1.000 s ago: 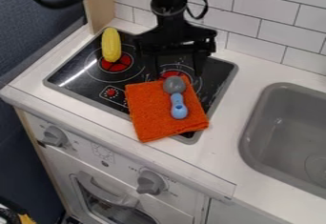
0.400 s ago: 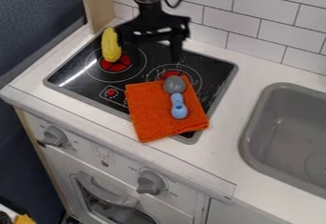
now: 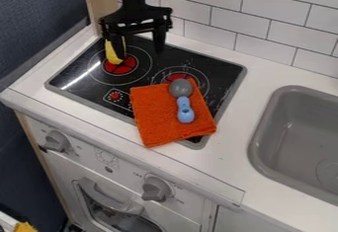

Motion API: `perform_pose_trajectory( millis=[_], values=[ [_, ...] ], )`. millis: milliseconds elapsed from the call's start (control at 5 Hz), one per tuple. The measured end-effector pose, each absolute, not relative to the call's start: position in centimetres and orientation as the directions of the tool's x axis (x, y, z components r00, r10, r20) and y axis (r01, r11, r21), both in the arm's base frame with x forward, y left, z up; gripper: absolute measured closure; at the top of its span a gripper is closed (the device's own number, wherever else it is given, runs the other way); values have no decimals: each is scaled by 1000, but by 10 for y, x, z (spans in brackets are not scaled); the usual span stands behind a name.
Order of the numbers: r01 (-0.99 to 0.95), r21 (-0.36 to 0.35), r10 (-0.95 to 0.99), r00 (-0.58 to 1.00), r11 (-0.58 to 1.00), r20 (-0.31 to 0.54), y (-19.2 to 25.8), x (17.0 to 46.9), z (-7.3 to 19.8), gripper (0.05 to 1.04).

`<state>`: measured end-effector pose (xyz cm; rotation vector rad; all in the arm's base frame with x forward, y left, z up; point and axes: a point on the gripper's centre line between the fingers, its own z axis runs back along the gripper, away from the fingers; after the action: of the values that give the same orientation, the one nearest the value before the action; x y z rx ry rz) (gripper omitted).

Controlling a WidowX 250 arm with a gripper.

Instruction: Move the yellow corn between the stove and sink

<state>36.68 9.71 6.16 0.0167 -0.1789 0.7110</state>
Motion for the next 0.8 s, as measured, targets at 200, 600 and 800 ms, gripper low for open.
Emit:
perform_pose_trajectory(
  millis=[200,600,800],
  values=[
    [-675,-36,671,722,737,169,115,373,56,83],
    [-695,-55,695,705,717,140,140,388,43,83],
    [-687,-25,685,719,726,121,144,391,34,135]
  ],
)
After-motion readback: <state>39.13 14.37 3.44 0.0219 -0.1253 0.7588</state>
